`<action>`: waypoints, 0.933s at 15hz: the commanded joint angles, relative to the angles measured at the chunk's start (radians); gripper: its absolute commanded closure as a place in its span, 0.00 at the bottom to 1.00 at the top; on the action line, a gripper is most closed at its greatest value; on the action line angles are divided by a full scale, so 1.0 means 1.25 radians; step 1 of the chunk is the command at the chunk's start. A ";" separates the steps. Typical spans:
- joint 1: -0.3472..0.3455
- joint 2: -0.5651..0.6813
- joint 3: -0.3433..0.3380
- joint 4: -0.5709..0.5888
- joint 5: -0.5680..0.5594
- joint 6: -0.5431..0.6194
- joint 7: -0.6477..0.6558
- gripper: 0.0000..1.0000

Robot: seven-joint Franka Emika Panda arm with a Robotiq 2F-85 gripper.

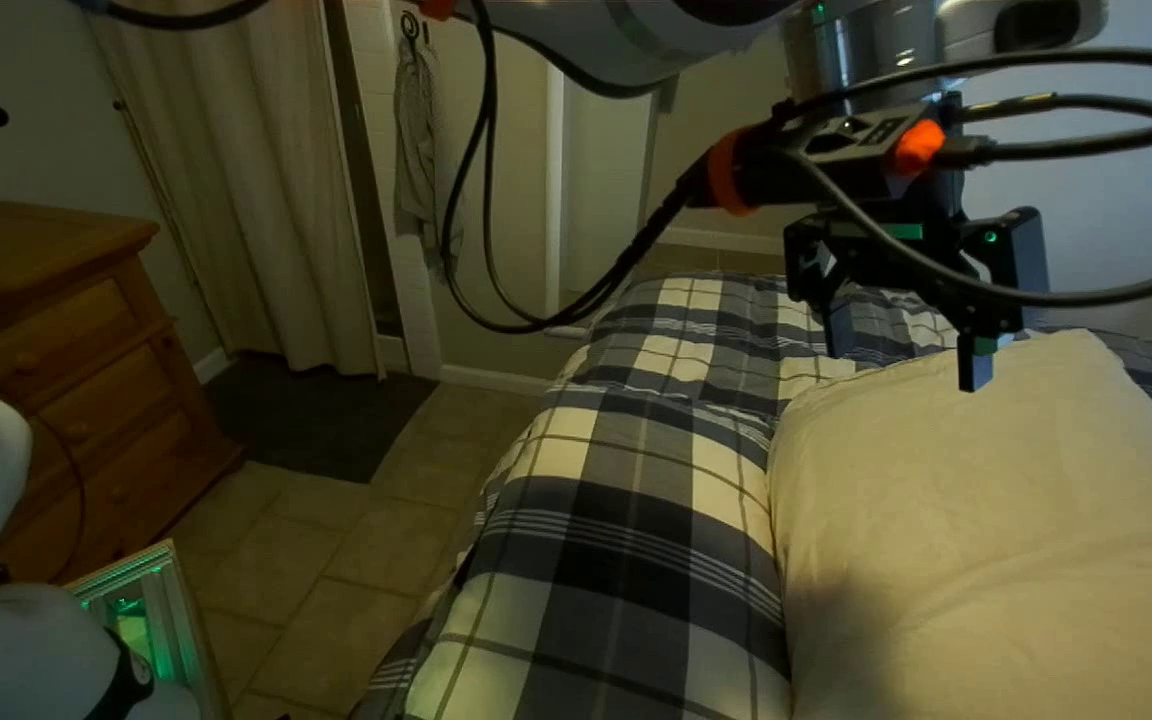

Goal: Move the pillows to the right

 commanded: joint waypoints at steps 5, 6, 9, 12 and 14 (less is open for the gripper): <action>0.040 -0.008 -0.032 0.004 0.002 -0.016 0.000 0.00; 0.043 -0.010 -0.031 0.004 0.002 -0.015 0.001 0.00; 0.045 -0.015 -0.031 0.003 0.001 -0.015 0.002 0.00; 0.045 -0.015 -0.031 0.003 0.001 -0.015 0.002 0.00; 0.045 -0.015 -0.031 0.003 0.001 -0.015 0.002 0.00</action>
